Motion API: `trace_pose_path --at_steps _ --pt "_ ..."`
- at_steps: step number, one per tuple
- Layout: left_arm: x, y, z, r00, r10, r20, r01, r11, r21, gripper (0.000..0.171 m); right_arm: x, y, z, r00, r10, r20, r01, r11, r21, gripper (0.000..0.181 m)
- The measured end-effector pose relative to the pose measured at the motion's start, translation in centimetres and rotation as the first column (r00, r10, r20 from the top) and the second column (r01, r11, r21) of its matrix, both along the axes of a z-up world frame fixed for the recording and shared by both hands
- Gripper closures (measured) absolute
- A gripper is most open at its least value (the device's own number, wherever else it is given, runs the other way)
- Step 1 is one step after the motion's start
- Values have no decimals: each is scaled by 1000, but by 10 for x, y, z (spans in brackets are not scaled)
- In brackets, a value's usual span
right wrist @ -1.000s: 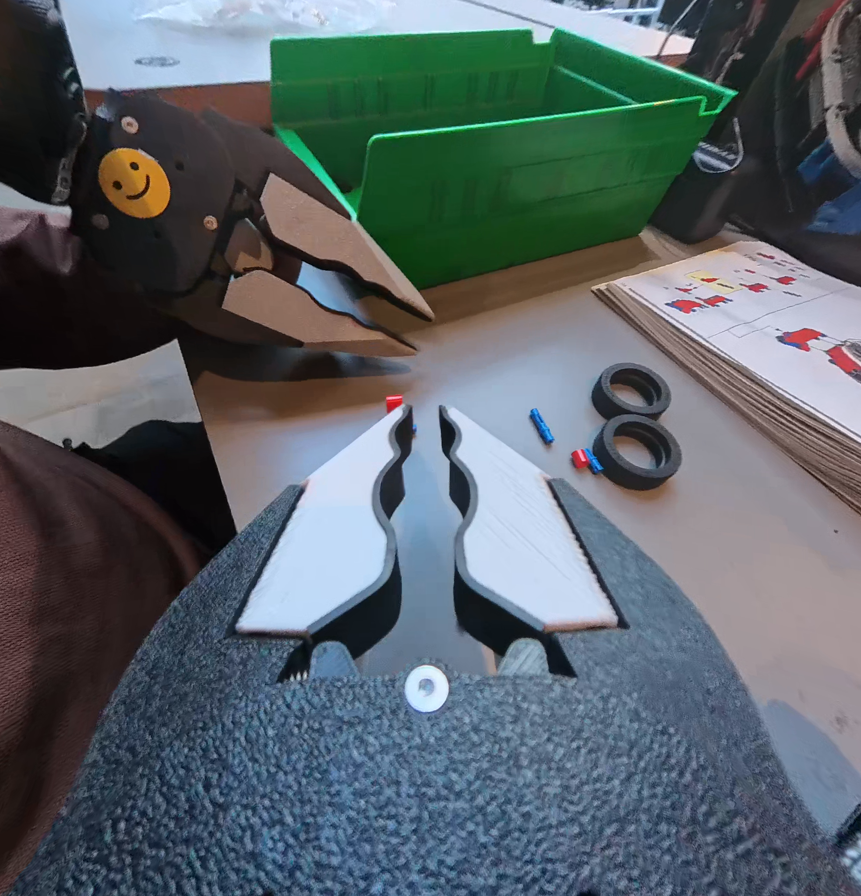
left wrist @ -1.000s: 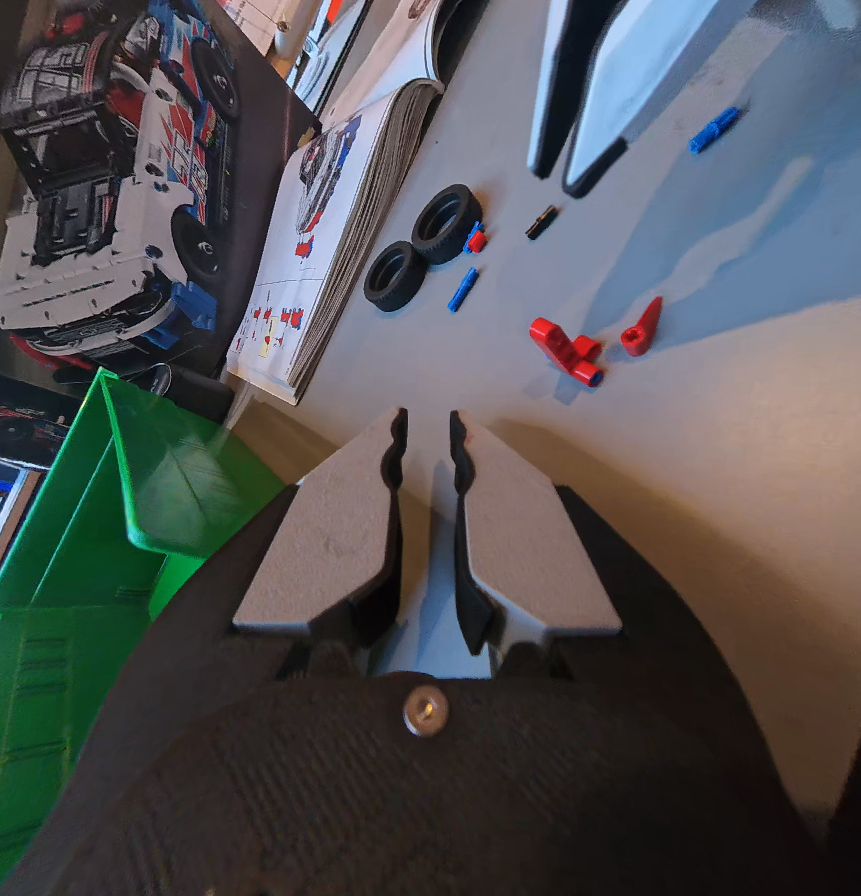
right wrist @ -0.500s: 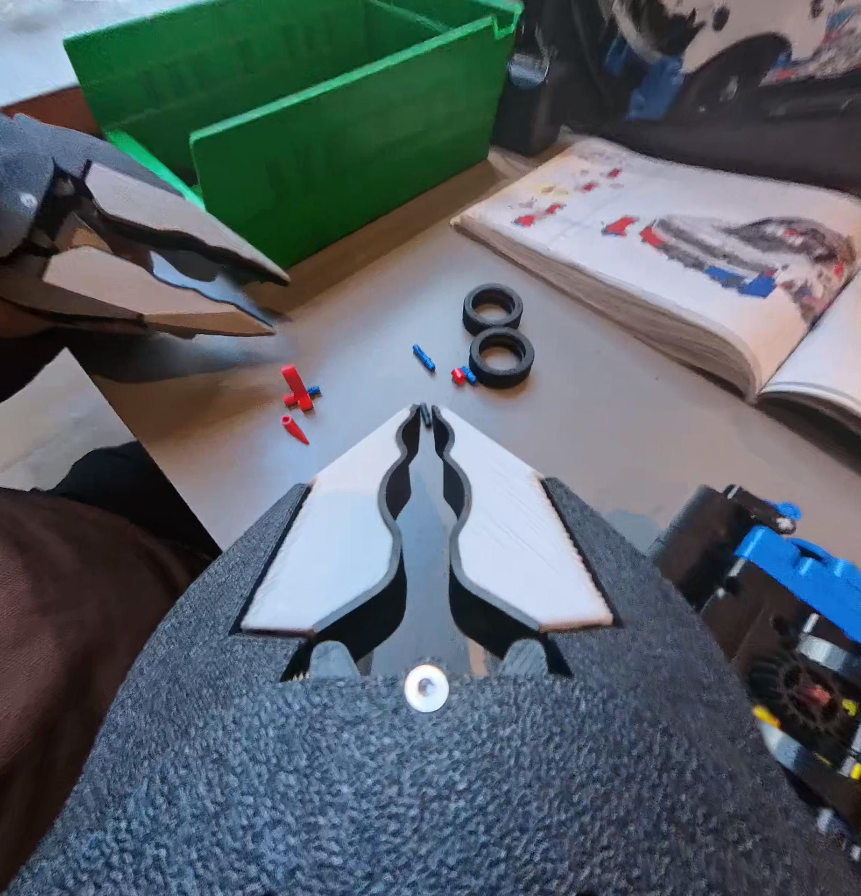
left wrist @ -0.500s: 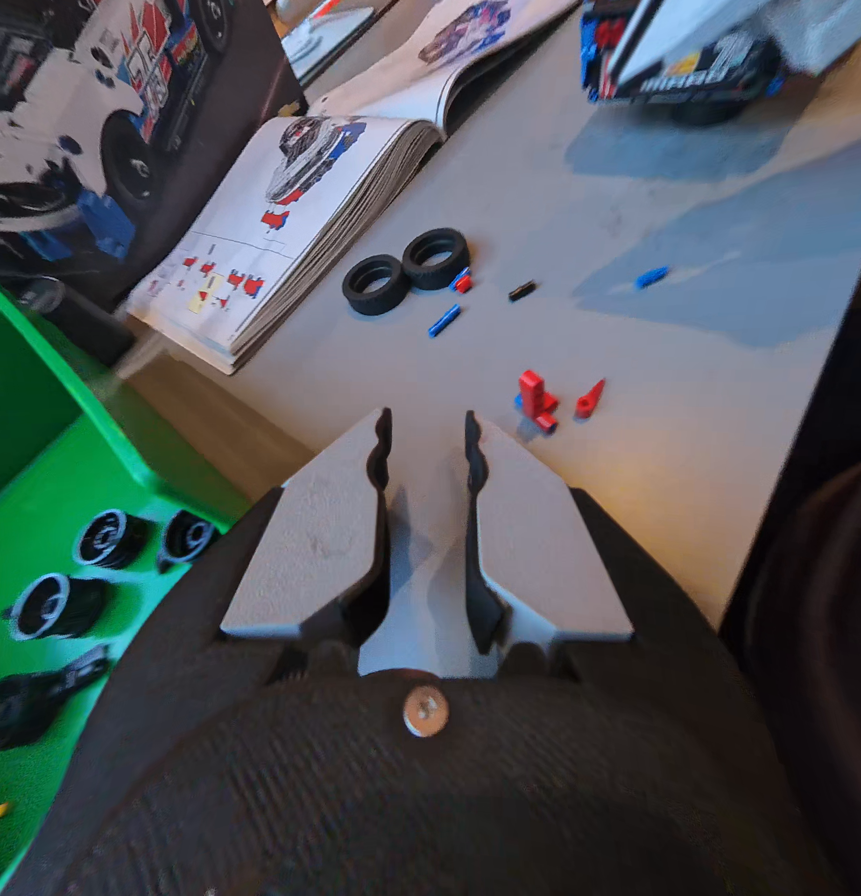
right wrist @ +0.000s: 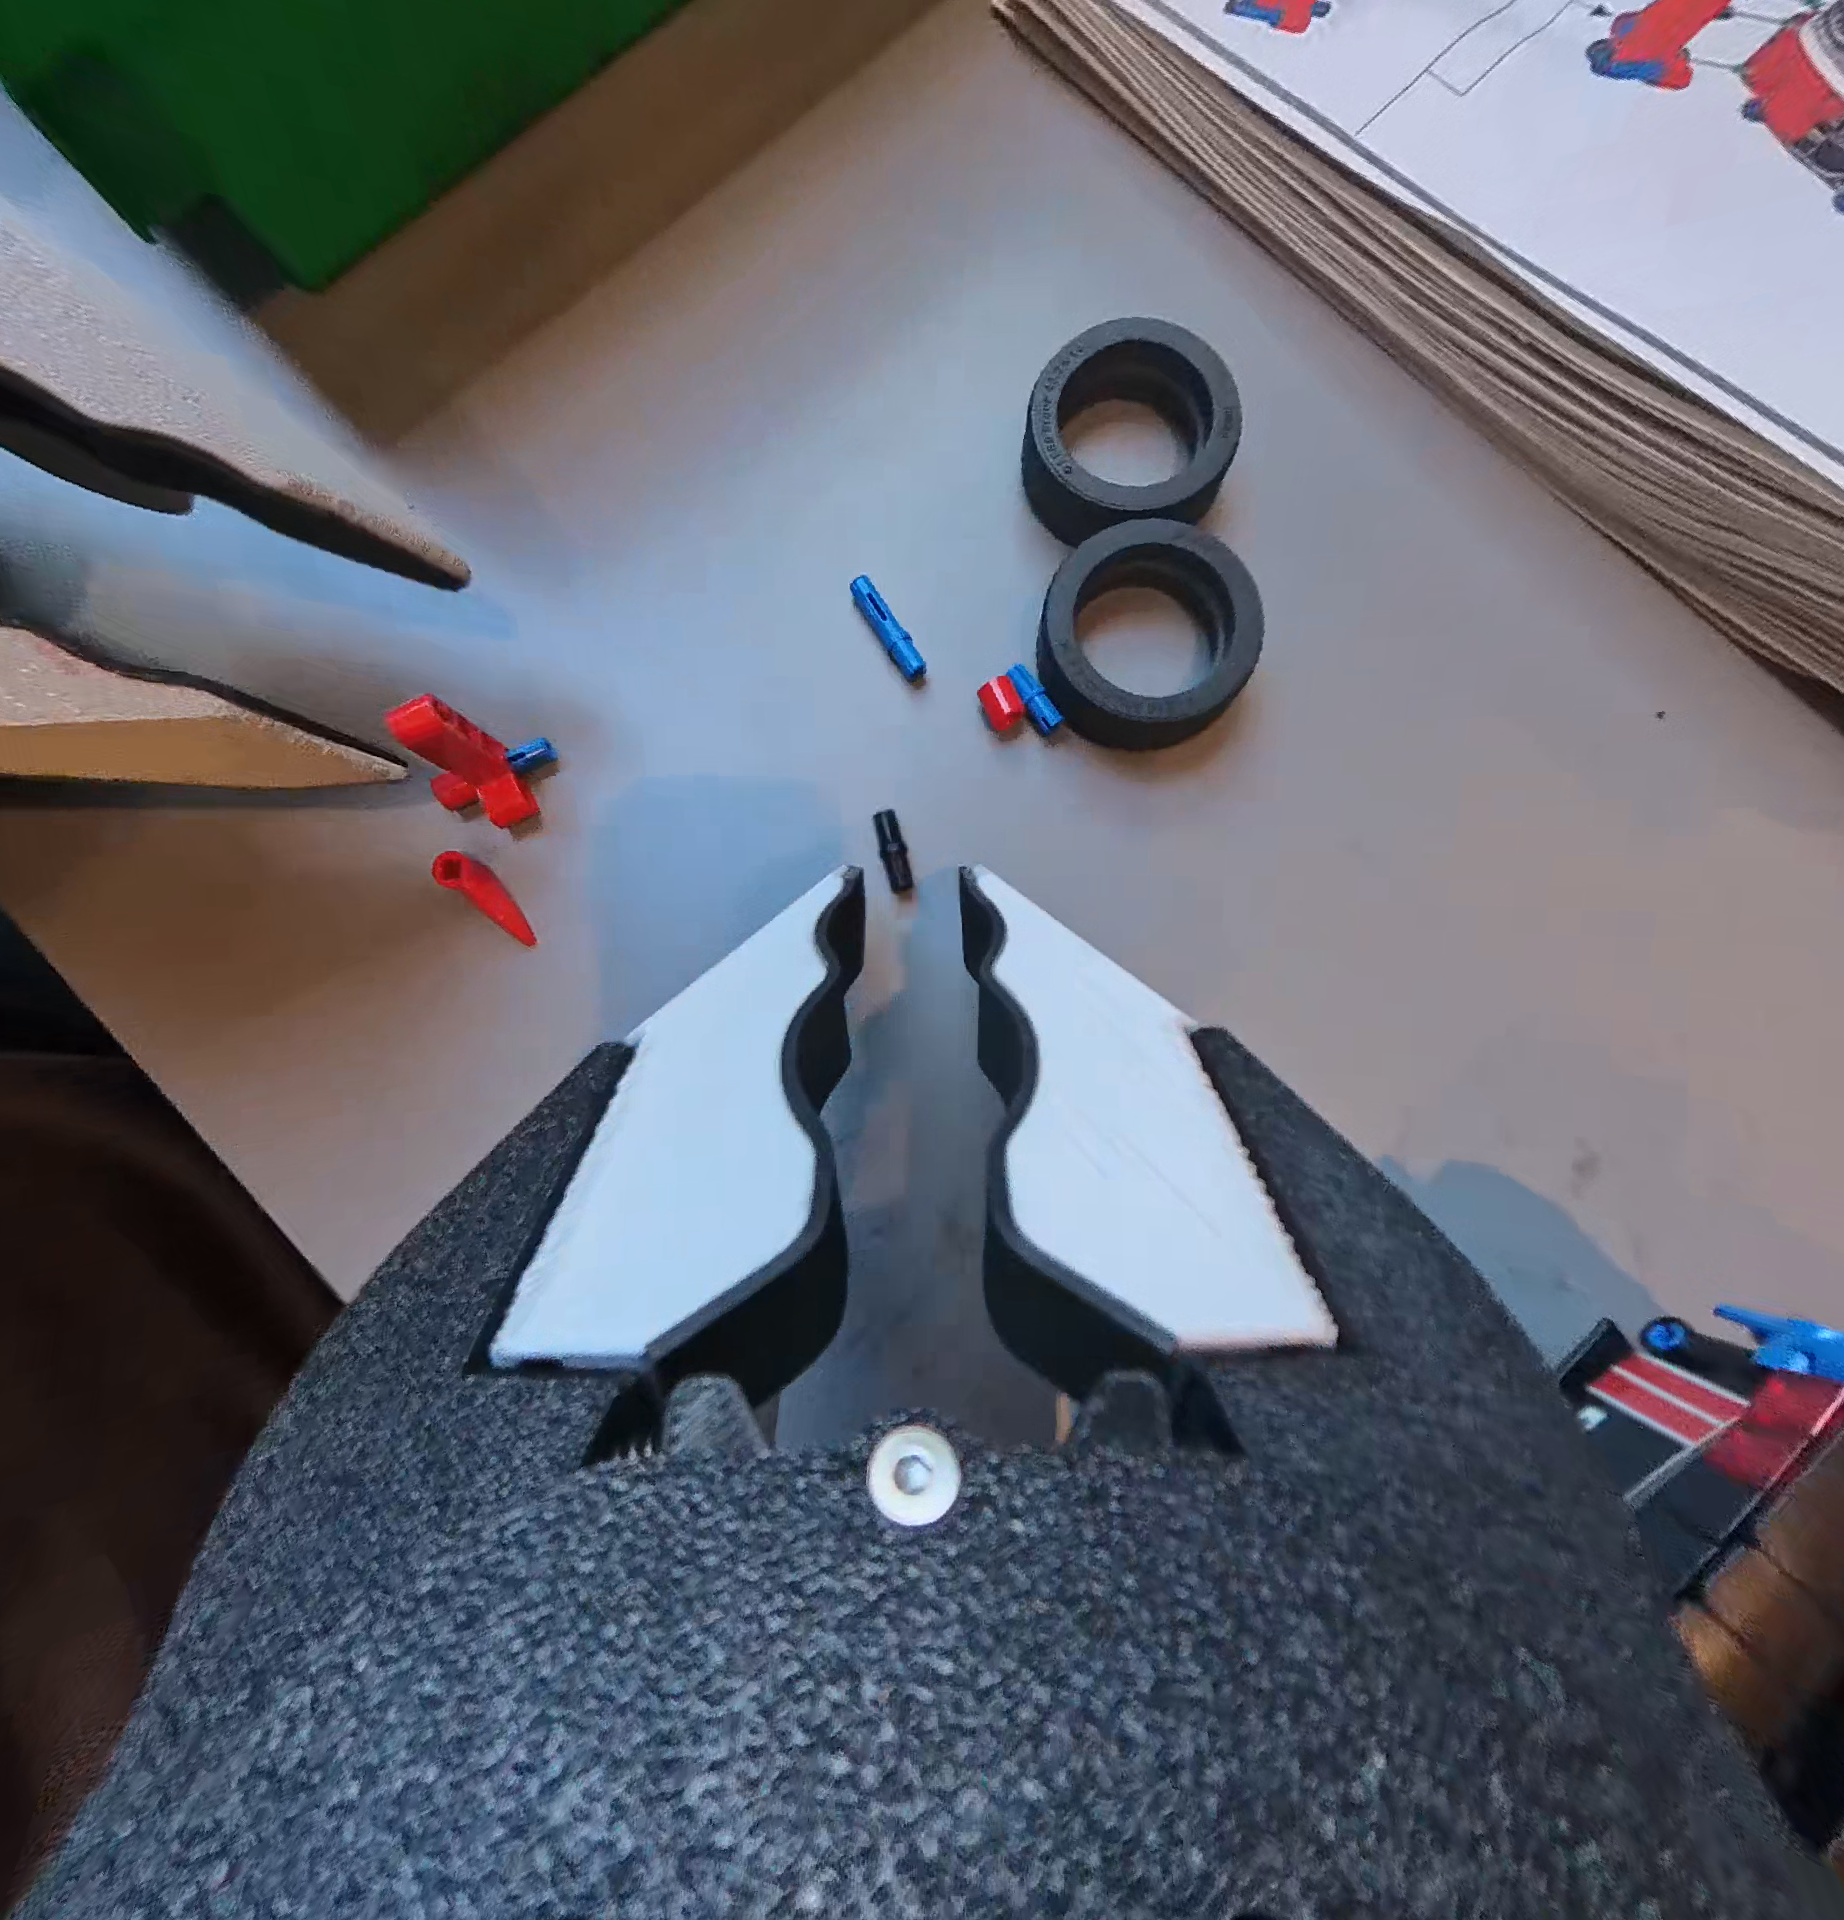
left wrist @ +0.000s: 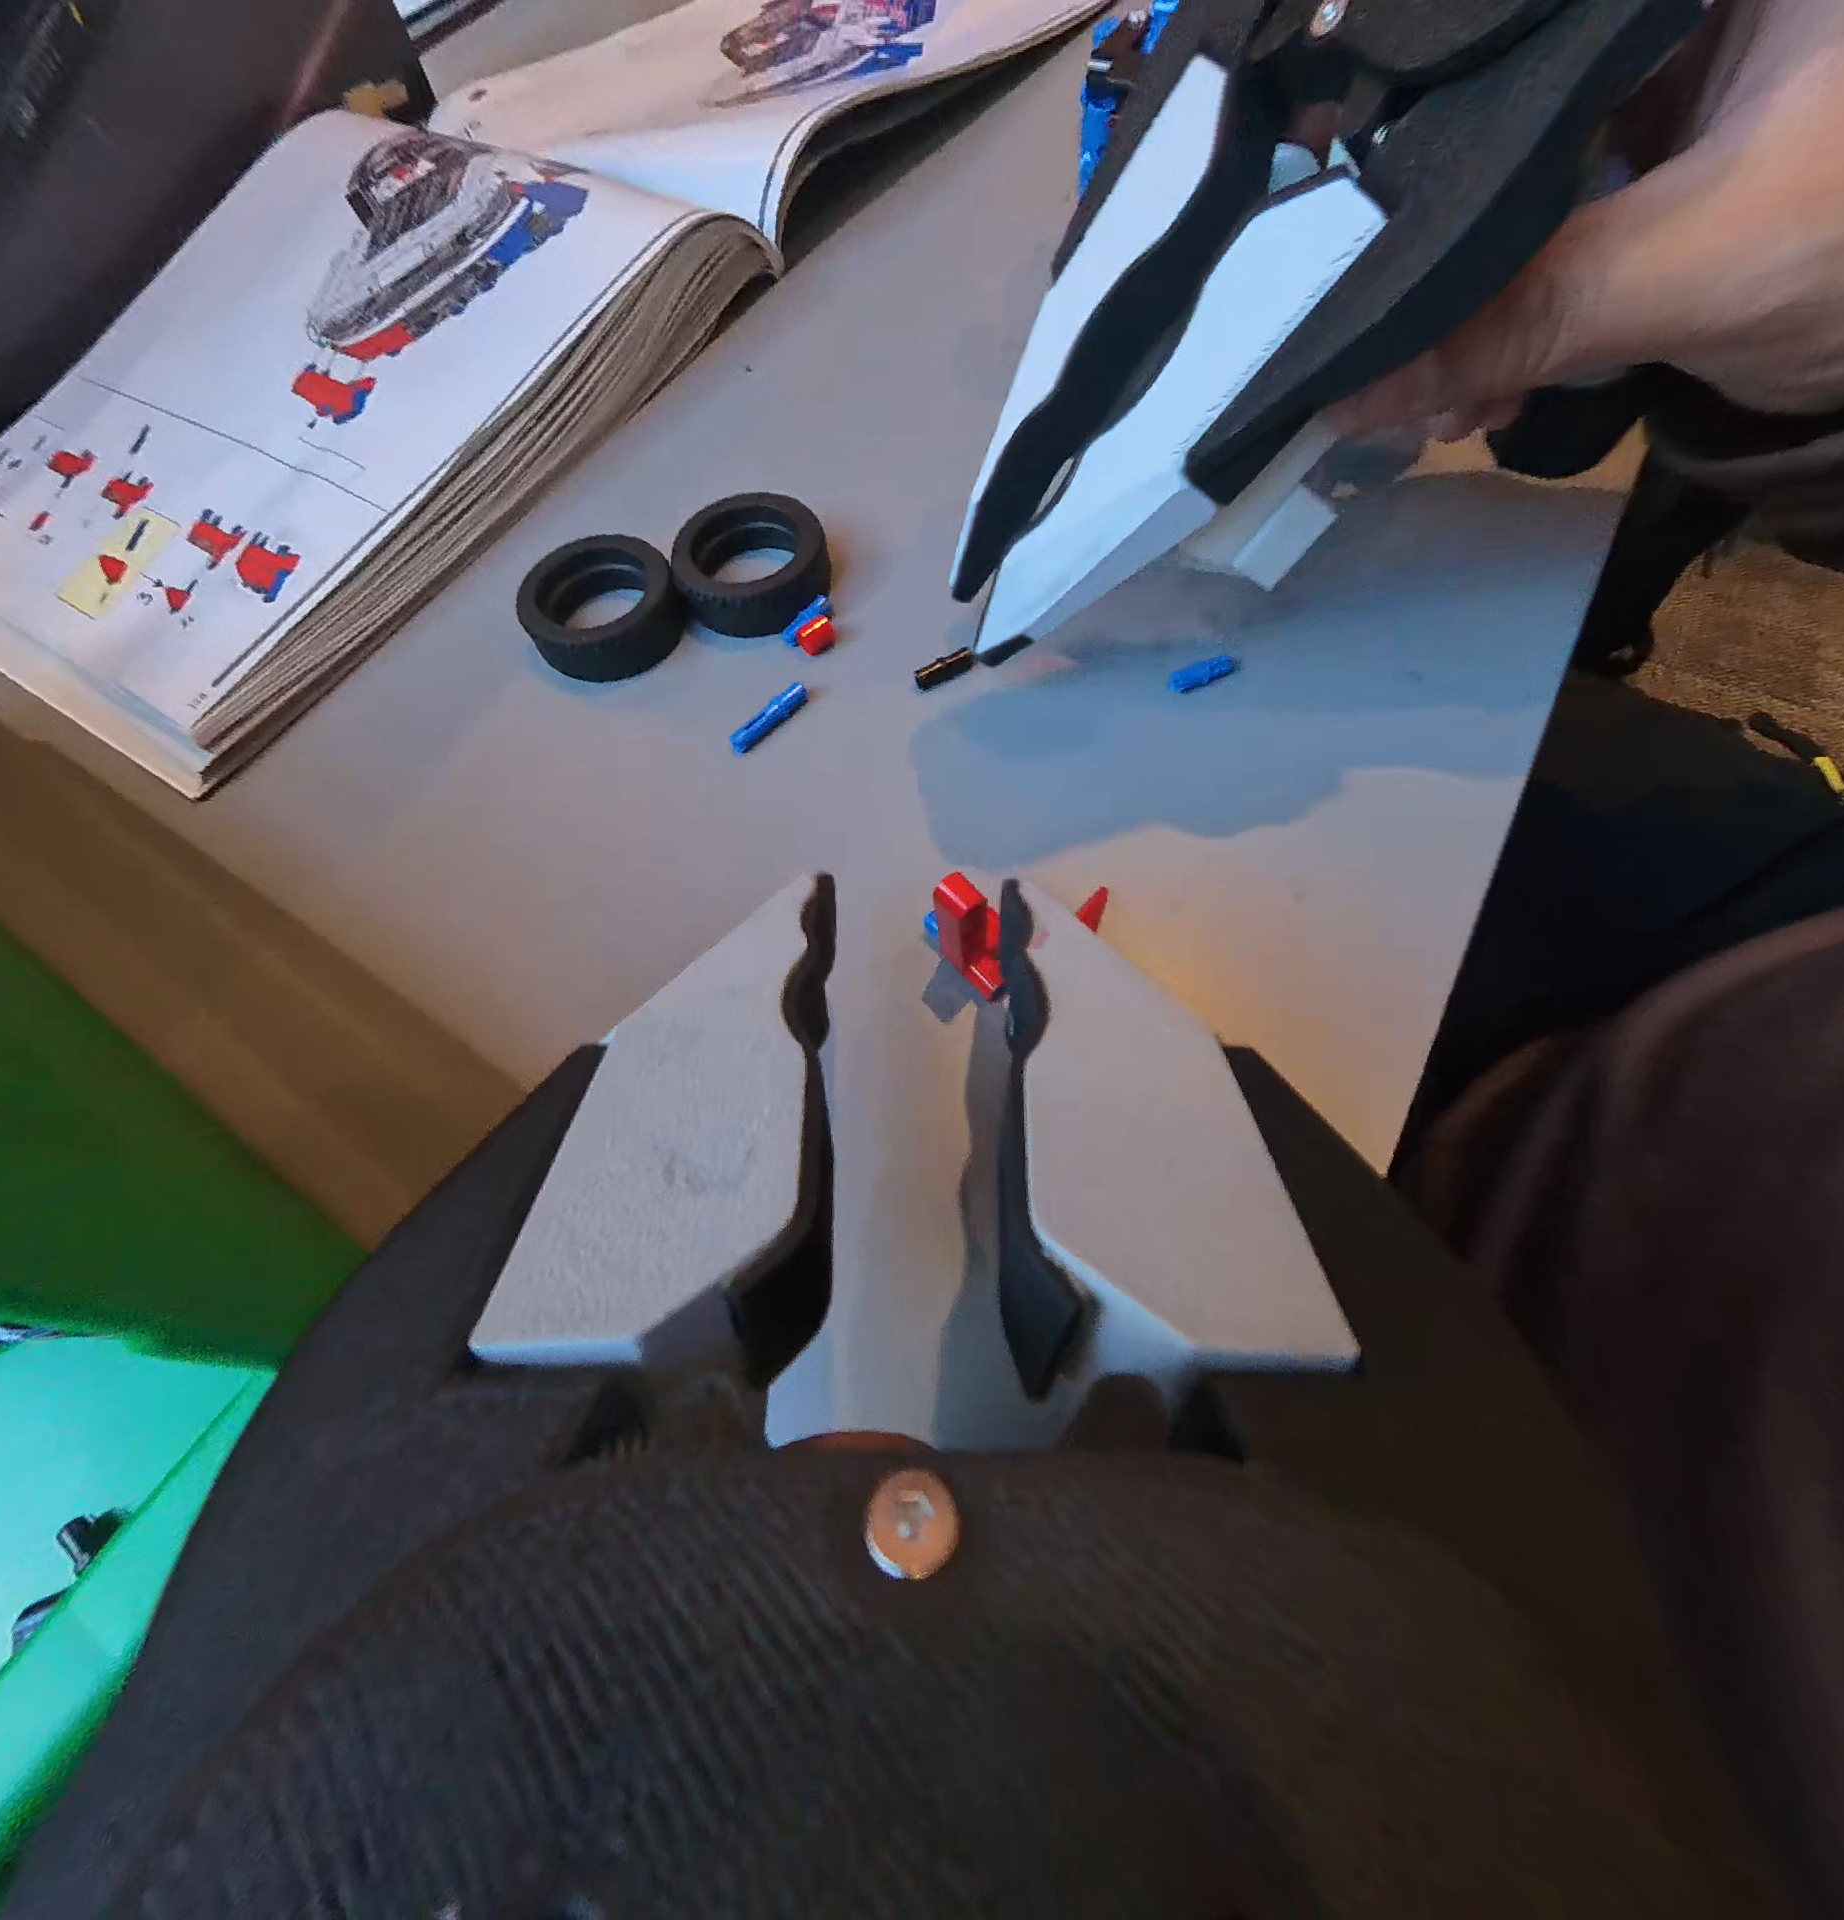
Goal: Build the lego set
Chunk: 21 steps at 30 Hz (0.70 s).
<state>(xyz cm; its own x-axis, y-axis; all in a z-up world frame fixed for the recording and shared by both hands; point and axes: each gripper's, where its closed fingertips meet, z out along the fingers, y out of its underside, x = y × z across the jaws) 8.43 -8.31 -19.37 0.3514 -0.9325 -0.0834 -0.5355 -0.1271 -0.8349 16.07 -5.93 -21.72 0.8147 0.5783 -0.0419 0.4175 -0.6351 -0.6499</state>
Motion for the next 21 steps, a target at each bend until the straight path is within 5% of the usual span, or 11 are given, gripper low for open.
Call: trace_pose_path --at_steps 14,21 --pt "5 -4 -11 991 -112 -76 112 994 -5 163 -12 1 -8 999 30 -21 -31 997 -66 178" --pt "-3 -3 -10 939 -298 -170 324 934 152 163 -46 -23 8 963 242 -116 -243 970 0 178"
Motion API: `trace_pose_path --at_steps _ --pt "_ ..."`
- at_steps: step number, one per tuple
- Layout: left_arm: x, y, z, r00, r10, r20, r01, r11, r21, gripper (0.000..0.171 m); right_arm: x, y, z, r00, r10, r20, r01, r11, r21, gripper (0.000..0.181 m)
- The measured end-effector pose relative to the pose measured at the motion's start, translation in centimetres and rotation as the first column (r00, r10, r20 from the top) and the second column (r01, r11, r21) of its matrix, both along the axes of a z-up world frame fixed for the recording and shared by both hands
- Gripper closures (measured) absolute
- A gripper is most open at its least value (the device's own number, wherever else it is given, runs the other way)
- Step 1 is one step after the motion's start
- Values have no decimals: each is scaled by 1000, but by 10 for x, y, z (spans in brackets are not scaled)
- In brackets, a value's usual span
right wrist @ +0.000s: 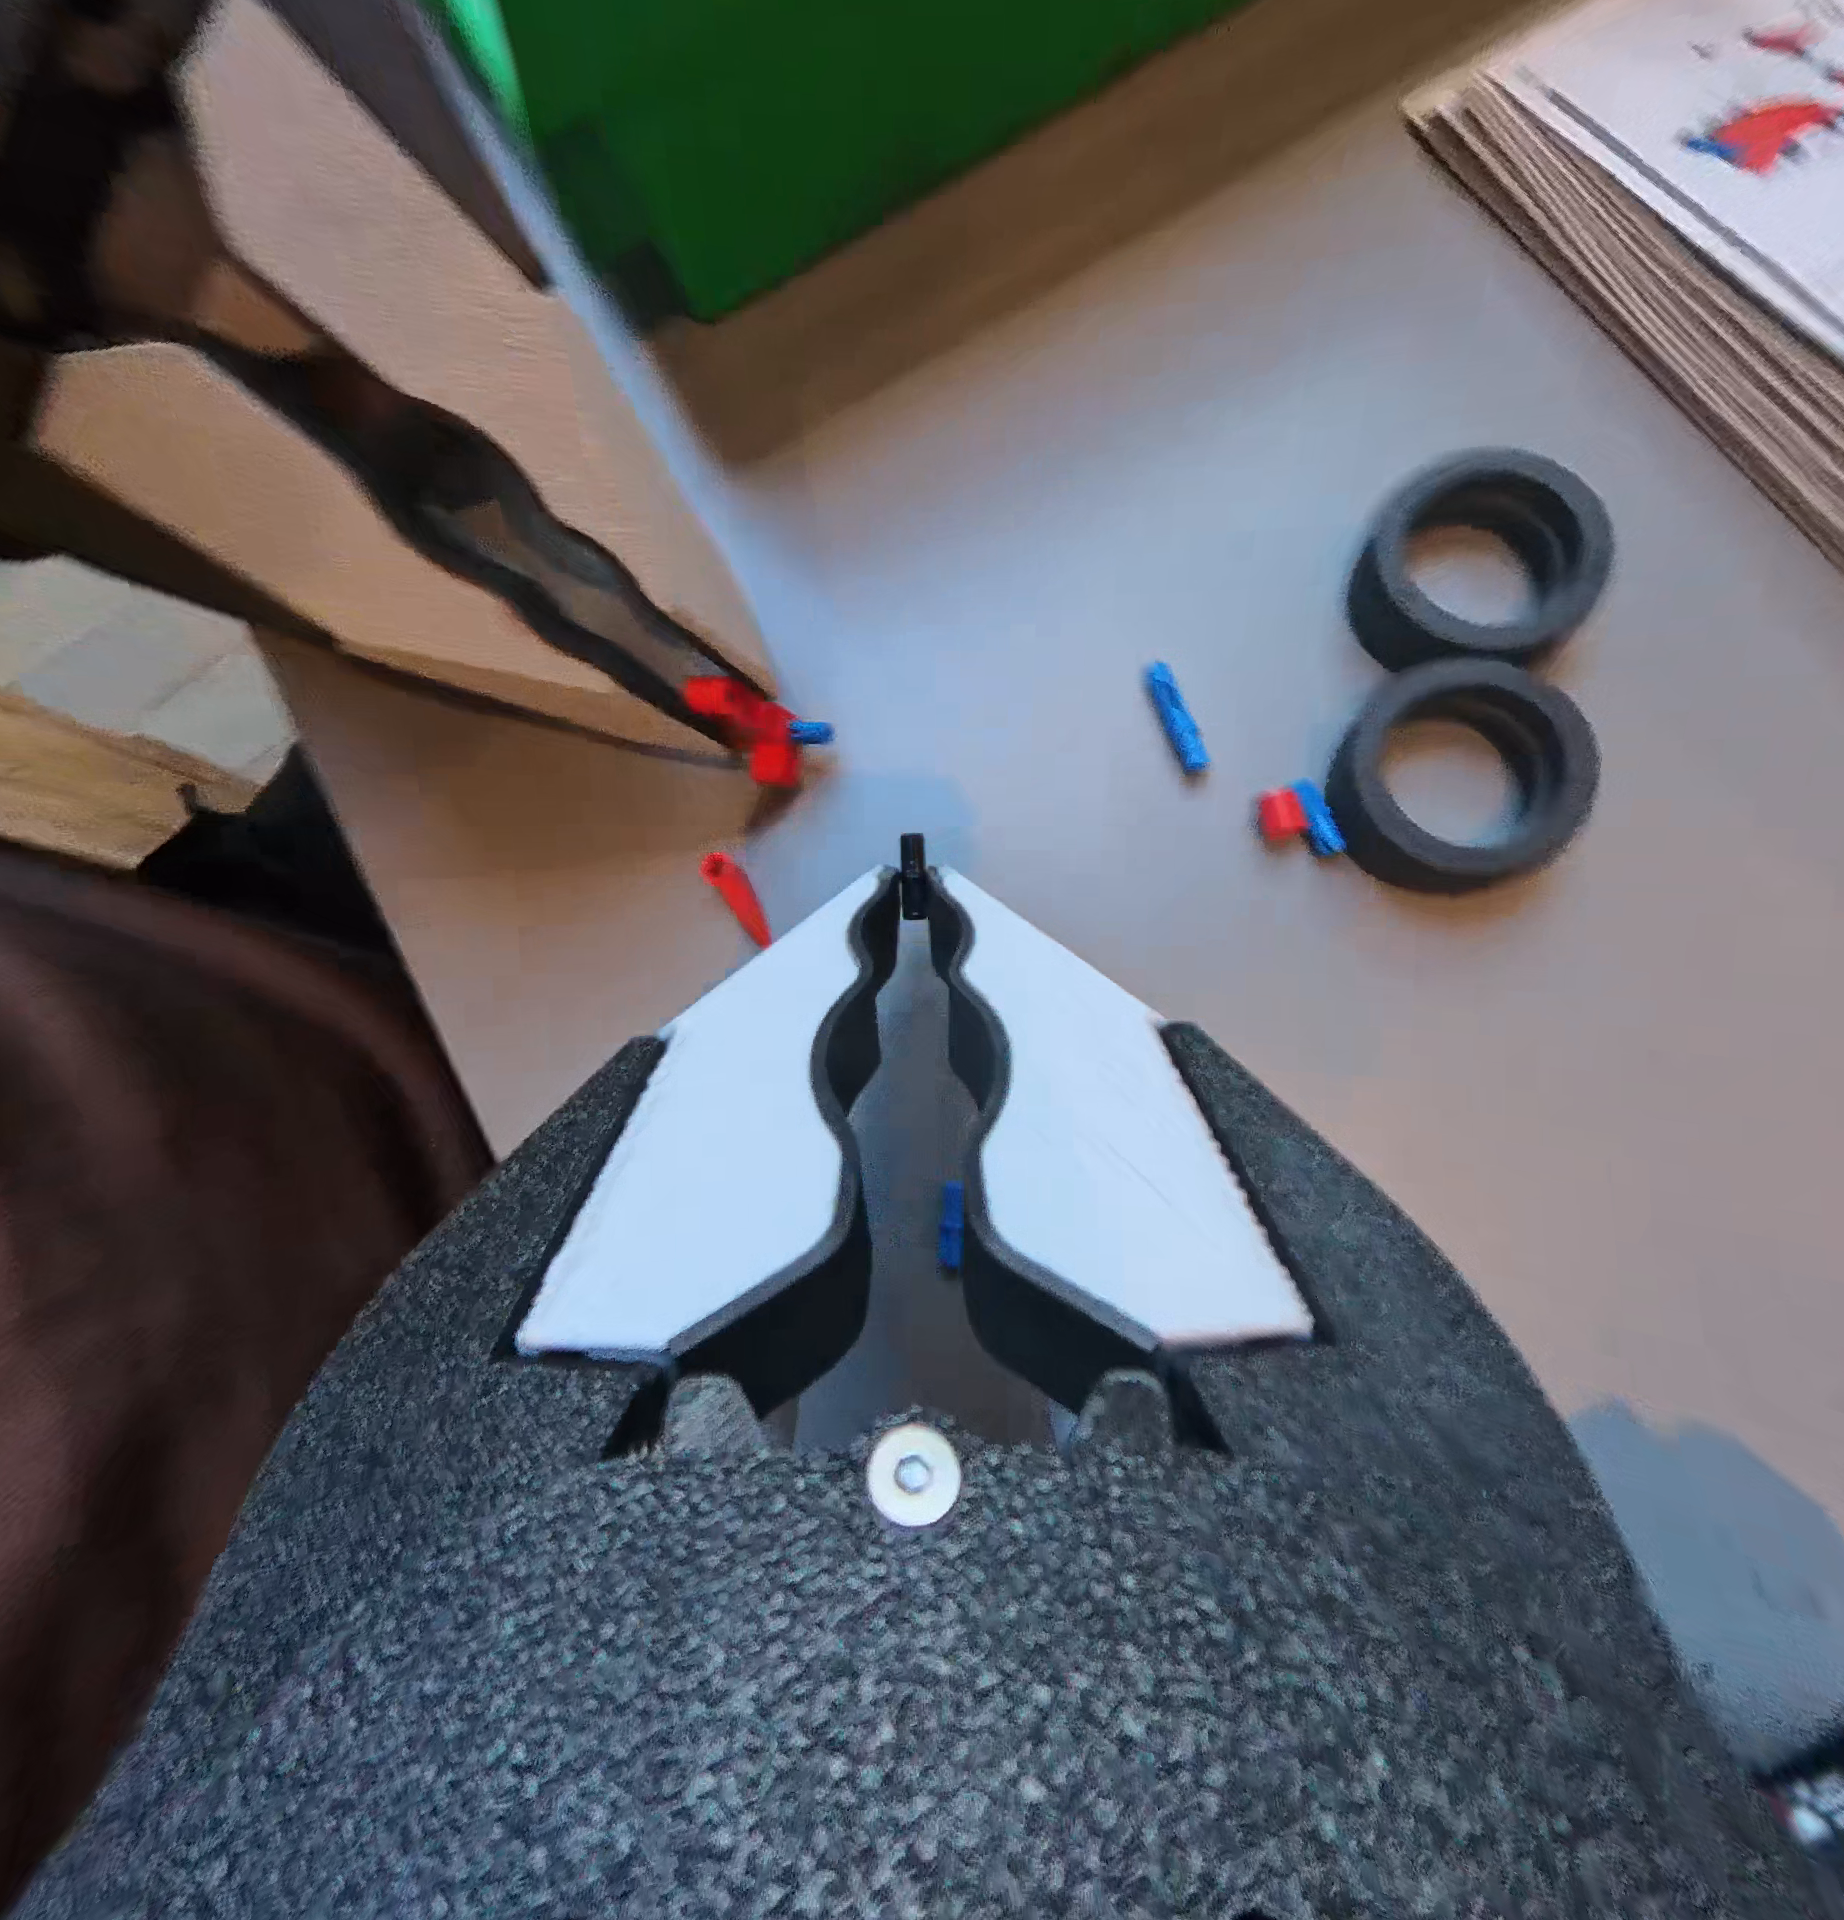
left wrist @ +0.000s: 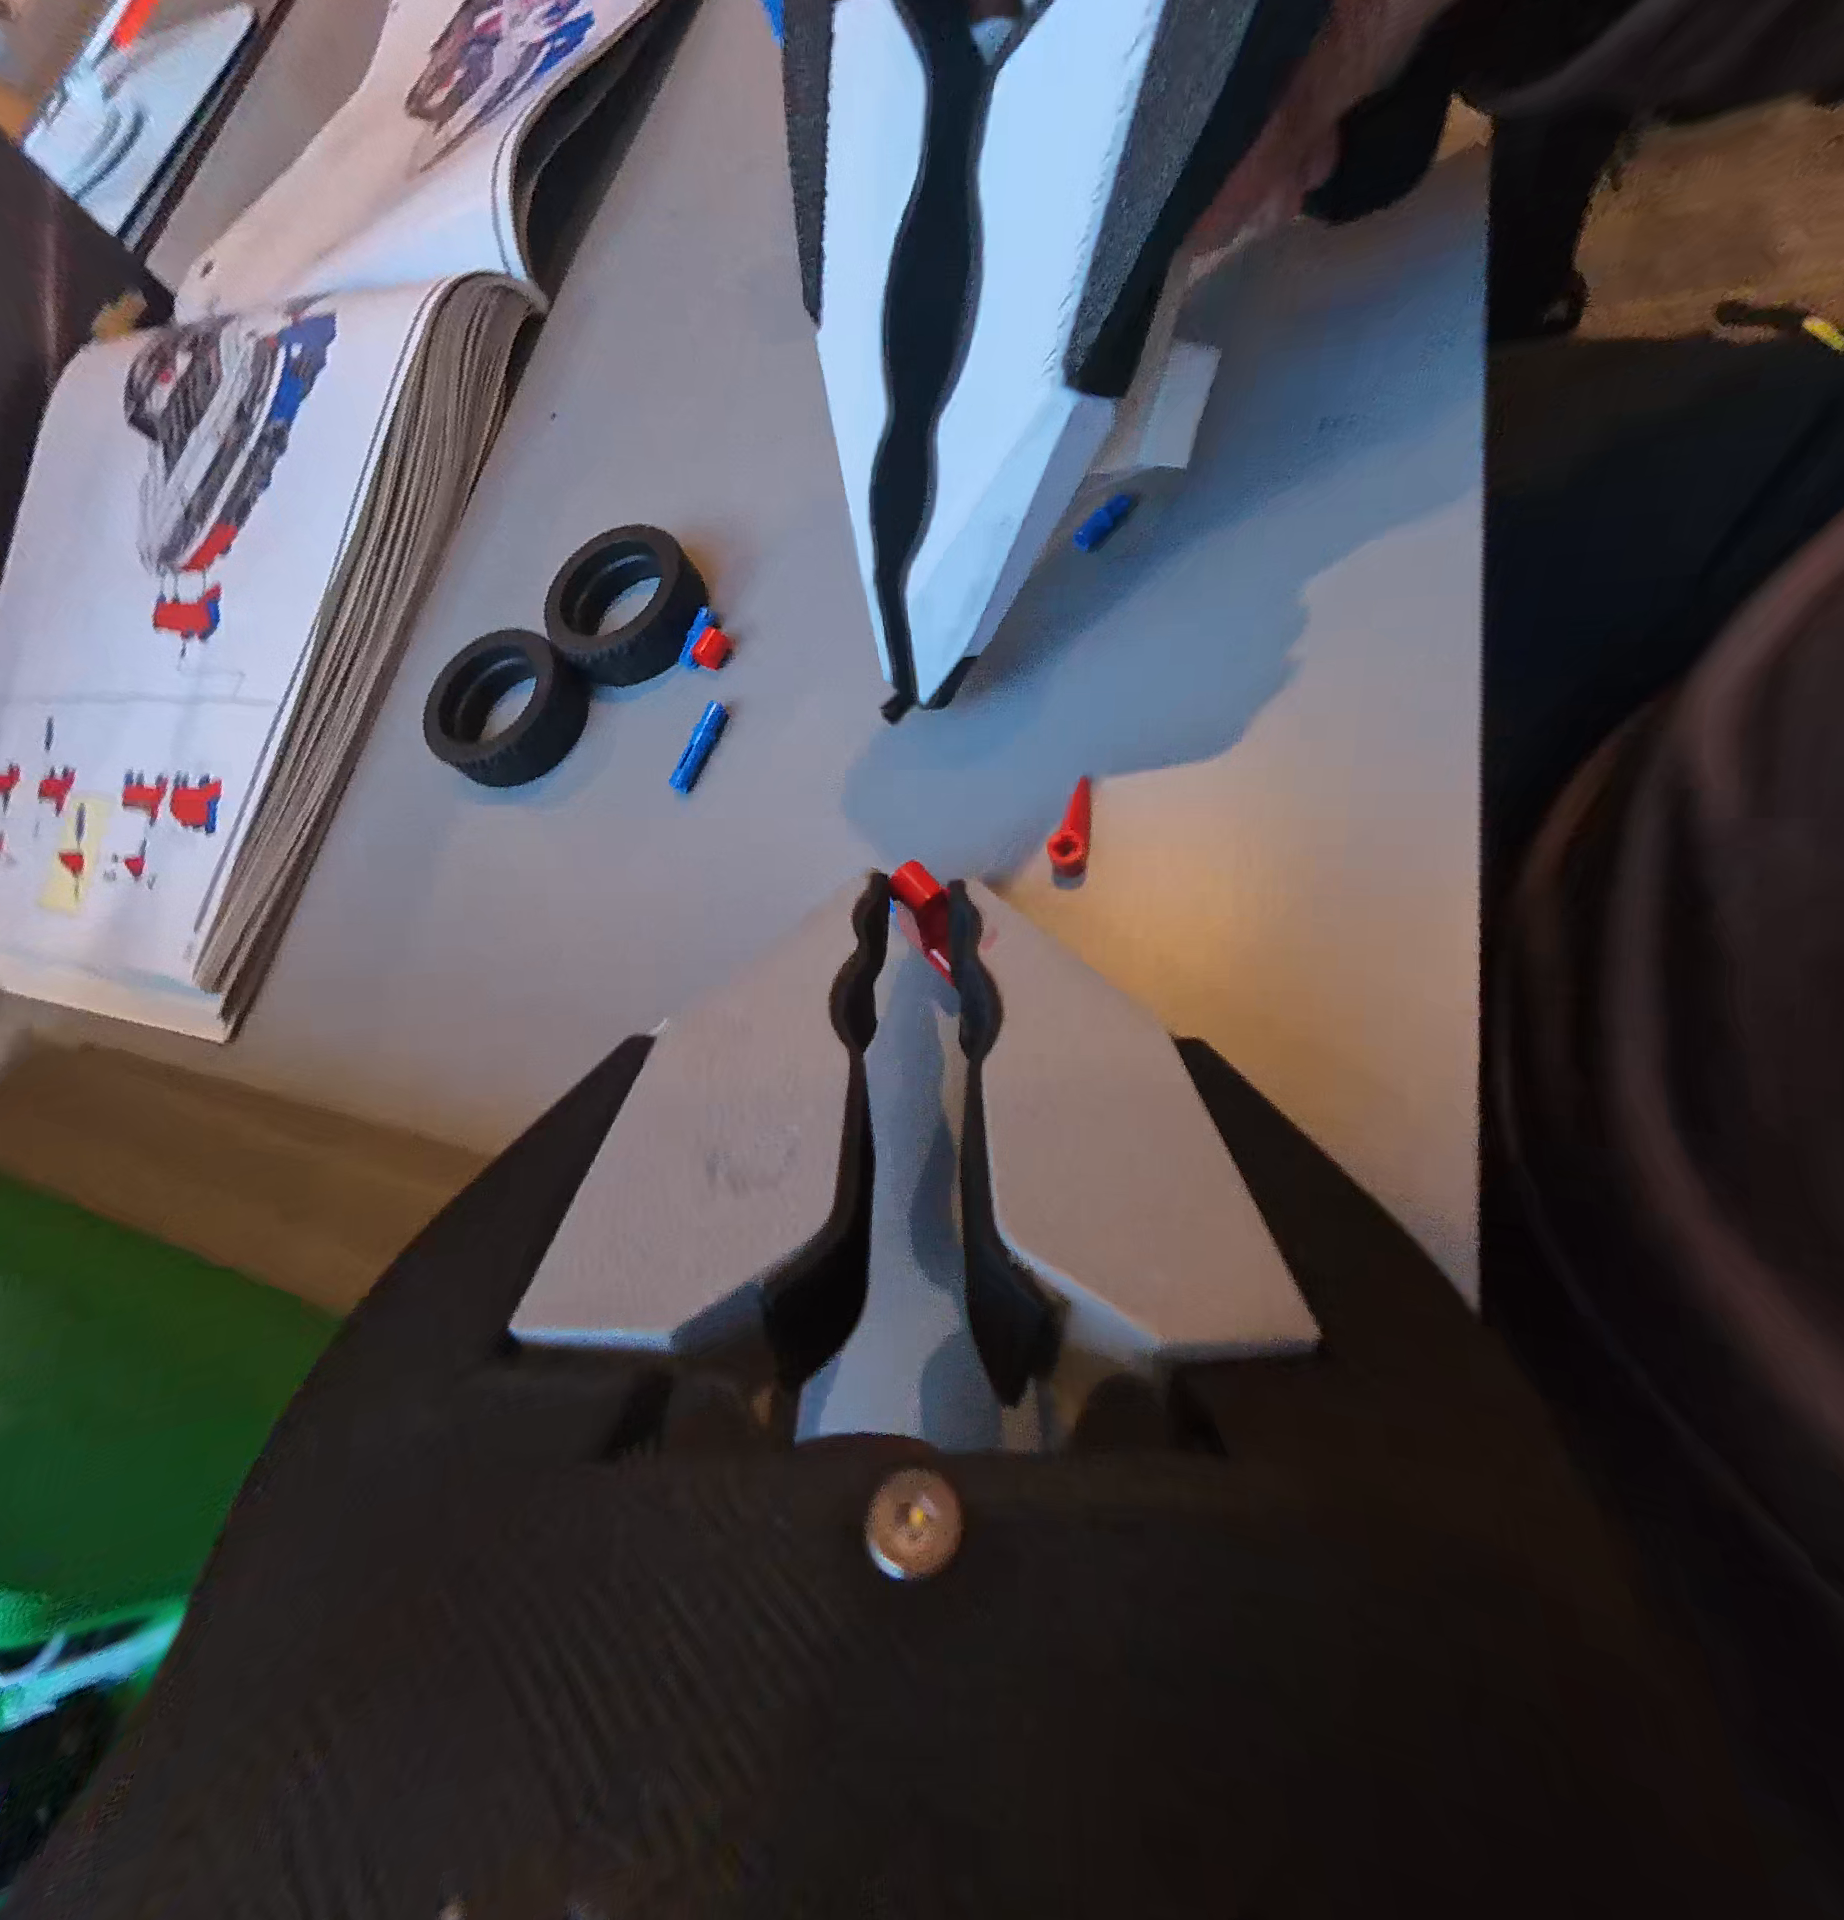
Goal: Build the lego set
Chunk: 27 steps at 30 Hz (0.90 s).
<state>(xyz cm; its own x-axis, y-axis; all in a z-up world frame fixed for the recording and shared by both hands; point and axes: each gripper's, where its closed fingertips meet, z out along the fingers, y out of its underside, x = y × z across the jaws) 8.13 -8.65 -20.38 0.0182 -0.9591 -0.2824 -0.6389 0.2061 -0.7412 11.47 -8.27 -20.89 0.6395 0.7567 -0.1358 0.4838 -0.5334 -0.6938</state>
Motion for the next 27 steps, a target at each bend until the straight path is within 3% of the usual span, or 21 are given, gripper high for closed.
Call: trace_pose_path --at_steps 9,13,16,27 --pt "-5 -14 0 982 -188 20 188 982 -31 164 -18 -13 12 977 203 72 -213 960 181 178" --pt "-12 -4 -9 991 -130 -41 128 991 -29 154 -22 -13 6 976 205 76 -215 961 172 178" --pt "-12 -7 -14 990 -128 -56 128 992 -8 157 -22 -12 7 980 190 66 -199 964 178 178" --pt "-21 -8 -9 997 -70 -30 71 997 10 149 -16 -21 28 976 216 9 -211 940 268 178"
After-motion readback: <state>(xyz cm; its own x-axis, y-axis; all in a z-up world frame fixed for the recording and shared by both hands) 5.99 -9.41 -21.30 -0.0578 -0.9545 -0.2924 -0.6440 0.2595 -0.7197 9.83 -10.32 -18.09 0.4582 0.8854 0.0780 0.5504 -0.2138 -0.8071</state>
